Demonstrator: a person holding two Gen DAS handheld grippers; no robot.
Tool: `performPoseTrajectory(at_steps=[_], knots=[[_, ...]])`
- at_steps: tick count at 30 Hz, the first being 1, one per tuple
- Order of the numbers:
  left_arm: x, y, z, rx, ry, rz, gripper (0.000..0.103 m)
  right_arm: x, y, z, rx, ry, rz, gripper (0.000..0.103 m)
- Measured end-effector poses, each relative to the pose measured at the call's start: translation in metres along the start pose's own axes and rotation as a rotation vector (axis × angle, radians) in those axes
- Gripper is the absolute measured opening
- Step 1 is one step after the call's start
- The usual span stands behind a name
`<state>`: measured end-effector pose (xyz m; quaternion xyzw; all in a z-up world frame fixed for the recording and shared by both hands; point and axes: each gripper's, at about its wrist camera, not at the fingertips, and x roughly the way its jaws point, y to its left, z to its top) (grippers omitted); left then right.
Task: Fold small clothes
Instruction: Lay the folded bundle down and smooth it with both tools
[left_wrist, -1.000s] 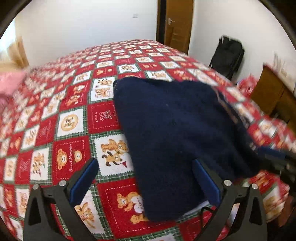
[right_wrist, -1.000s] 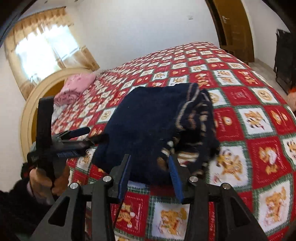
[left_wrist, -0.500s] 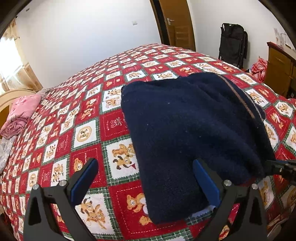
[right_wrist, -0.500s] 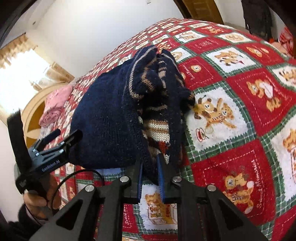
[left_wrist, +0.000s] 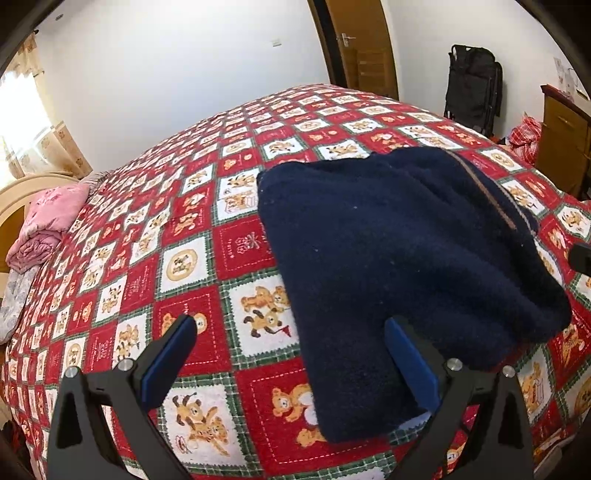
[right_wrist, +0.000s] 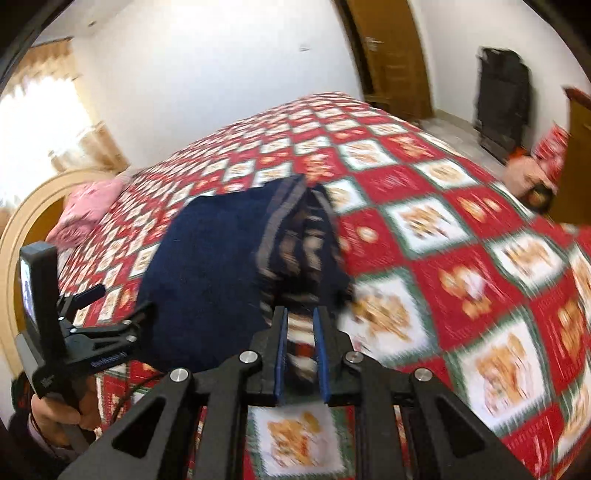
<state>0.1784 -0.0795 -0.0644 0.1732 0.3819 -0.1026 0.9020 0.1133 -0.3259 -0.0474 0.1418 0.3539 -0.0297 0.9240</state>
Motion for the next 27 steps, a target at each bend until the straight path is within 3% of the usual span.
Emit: performPoseTrajectory(at_steps=[5, 8, 23, 27], knots=[[0.002, 0.006, 0.003, -0.022, 0.017, 0.0, 0.103, 0.035, 0.041, 0.02, -0.107, 0.007, 0.067, 0.015], [0.002, 0.01, 0.004, -0.027, 0.016, 0.014, 0.103, 0.064, 0.051, 0.028, -0.145, 0.042, 0.053, 0.015], [0.009, 0.025, 0.008, -0.071, 0.036, 0.005, 0.103, 0.097, 0.037, 0.035, -0.145, 0.052, -0.023, 0.014], [0.011, 0.037, 0.01, -0.074, 0.034, -0.004, 0.103, 0.087, 0.022, 0.038, -0.1, 0.05, 0.003, 0.012]])
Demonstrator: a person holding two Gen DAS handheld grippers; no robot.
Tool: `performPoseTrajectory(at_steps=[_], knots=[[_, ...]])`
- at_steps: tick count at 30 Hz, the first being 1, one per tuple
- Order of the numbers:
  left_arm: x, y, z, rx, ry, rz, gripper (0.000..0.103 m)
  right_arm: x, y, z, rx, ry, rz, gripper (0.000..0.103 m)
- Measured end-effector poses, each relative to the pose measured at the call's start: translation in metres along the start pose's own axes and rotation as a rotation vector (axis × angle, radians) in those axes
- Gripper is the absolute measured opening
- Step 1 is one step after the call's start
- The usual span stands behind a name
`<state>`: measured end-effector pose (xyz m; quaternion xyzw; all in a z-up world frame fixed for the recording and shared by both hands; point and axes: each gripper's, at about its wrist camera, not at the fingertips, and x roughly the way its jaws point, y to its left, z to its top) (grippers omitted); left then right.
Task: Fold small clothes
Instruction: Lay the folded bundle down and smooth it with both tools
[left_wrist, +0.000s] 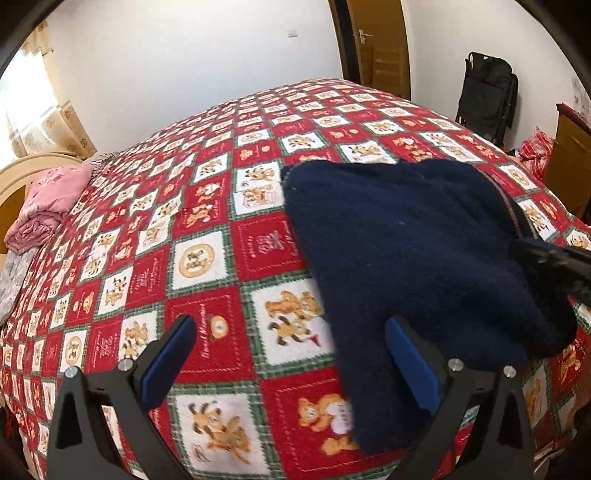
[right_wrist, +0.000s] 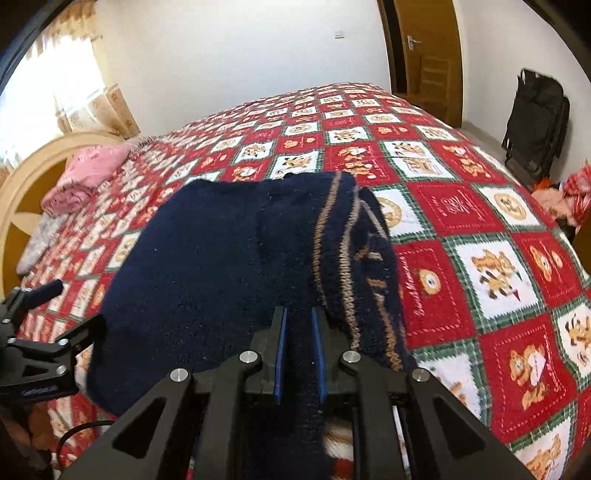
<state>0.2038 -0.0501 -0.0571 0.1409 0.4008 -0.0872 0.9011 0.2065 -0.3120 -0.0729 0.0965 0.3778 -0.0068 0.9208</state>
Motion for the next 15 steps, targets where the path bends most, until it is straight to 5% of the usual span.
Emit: performPoseTrajectory(at_steps=[4, 6, 10, 15], knots=[[0.007, 0.019, 0.011, -0.059, -0.008, 0.005, 0.103, -0.029, -0.011, 0.005, 0.012, -0.081, -0.094, 0.016], [0.014, 0.021, 0.02, -0.086, 0.005, 0.003, 0.103, -0.034, -0.006, 0.013, -0.02, -0.101, -0.053, 0.016], [0.025, 0.012, 0.04, -0.133, 0.014, -0.029, 0.103, -0.013, 0.019, 0.043, -0.08, -0.053, 0.065, 0.016], [0.036, -0.013, 0.046, -0.12, 0.019, -0.057, 0.103, 0.042, 0.048, 0.088, -0.134, 0.034, 0.059, 0.016]])
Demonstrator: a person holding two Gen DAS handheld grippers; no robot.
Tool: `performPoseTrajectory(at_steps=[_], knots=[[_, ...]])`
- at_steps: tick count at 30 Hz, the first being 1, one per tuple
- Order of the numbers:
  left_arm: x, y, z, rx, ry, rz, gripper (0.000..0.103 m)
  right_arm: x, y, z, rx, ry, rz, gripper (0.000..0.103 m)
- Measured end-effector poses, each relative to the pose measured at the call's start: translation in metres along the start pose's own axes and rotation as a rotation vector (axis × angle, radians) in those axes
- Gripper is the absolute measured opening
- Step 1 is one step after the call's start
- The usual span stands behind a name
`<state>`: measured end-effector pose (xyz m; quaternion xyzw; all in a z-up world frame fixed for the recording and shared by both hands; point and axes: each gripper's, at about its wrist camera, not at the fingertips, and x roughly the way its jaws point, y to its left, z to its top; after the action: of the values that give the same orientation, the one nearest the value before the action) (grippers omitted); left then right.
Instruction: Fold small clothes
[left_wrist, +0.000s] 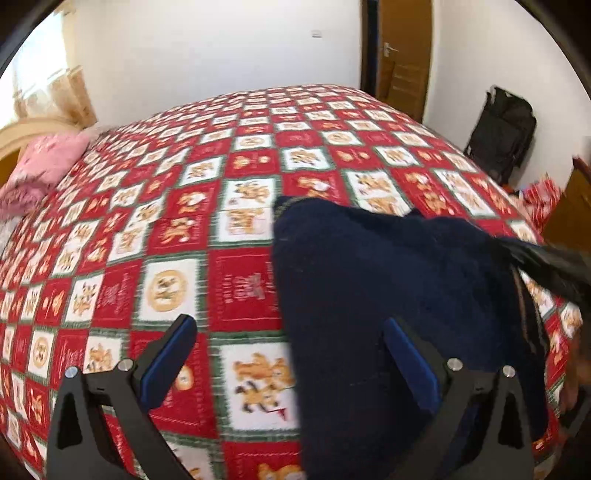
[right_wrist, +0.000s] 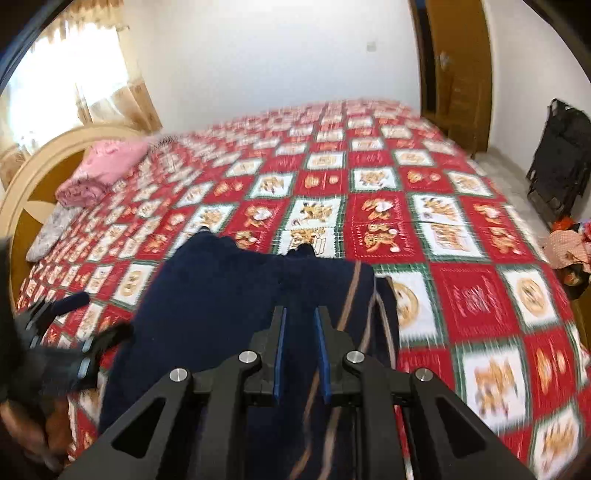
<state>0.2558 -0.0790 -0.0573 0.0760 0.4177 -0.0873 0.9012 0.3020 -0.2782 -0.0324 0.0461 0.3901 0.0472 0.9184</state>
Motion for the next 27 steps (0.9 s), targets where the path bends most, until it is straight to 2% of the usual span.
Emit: performPoseTrajectory(at_steps=[1, 3, 4, 6, 9, 12, 14, 15, 17, 19, 20, 22, 24, 25, 26, 27], knots=[[0.005, -0.006, -0.005, 0.025, 0.009, 0.018, 0.103, 0.022, -0.015, 0.008, -0.001, 0.061, -0.005, 0.016], [0.013, -0.009, -0.017, 0.041, 0.01, 0.021, 0.103, 0.059, -0.04, 0.011, 0.005, 0.153, -0.068, 0.016], [0.014, -0.009, -0.021, 0.033, 0.002, 0.025, 0.103, 0.07, -0.047, 0.013, 0.016, 0.155, -0.061, 0.016], [0.014, -0.005, -0.028, 0.0, -0.018, 0.009, 0.103, 0.078, -0.057, 0.02, 0.036, 0.103, -0.055, 0.014], [0.012, -0.004, -0.031, 0.004, -0.01, -0.013, 0.103, 0.098, -0.07, 0.027, 0.038, 0.106, -0.133, 0.012], [0.0, -0.004, -0.027, 0.061, -0.015, -0.031, 0.103, 0.083, -0.069, 0.034, -0.006, 0.099, -0.117, 0.012], [-0.012, -0.002, -0.028, 0.094, -0.044, -0.049, 0.103, 0.043, -0.071, 0.031, -0.022, 0.006, -0.144, 0.016], [-0.018, -0.002, -0.03, 0.11, -0.06, -0.062, 0.103, 0.014, -0.076, 0.024, -0.001, -0.041, -0.103, 0.016], [-0.027, -0.001, -0.036, 0.126, -0.082, -0.079, 0.103, -0.028, -0.087, 0.006, 0.051, -0.08, -0.01, 0.027], [-0.029, -0.002, -0.042, 0.13, -0.08, -0.109, 0.103, -0.074, -0.096, -0.03, 0.104, -0.11, 0.051, 0.073], [-0.027, -0.003, -0.045, 0.133, -0.069, -0.115, 0.103, -0.088, -0.098, -0.046, 0.121, -0.126, 0.07, 0.078], [-0.02, -0.008, -0.051, 0.139, -0.037, -0.113, 0.103, -0.109, -0.088, -0.084, 0.136, -0.118, 0.109, 0.078], [-0.014, -0.013, -0.056, 0.139, -0.008, -0.105, 0.103, -0.113, -0.078, -0.107, 0.122, -0.095, 0.099, 0.078], [-0.012, -0.016, -0.059, 0.143, 0.002, -0.092, 0.103, -0.109, -0.068, -0.121, 0.088, -0.077, 0.06, 0.075], [-0.012, -0.018, -0.06, 0.148, 0.006, -0.077, 0.103, -0.102, -0.062, -0.129, 0.067, -0.053, 0.028, 0.069], [-0.012, -0.019, -0.061, 0.152, 0.006, -0.067, 0.103, -0.094, -0.058, -0.135, 0.053, -0.023, 0.009, 0.044]])
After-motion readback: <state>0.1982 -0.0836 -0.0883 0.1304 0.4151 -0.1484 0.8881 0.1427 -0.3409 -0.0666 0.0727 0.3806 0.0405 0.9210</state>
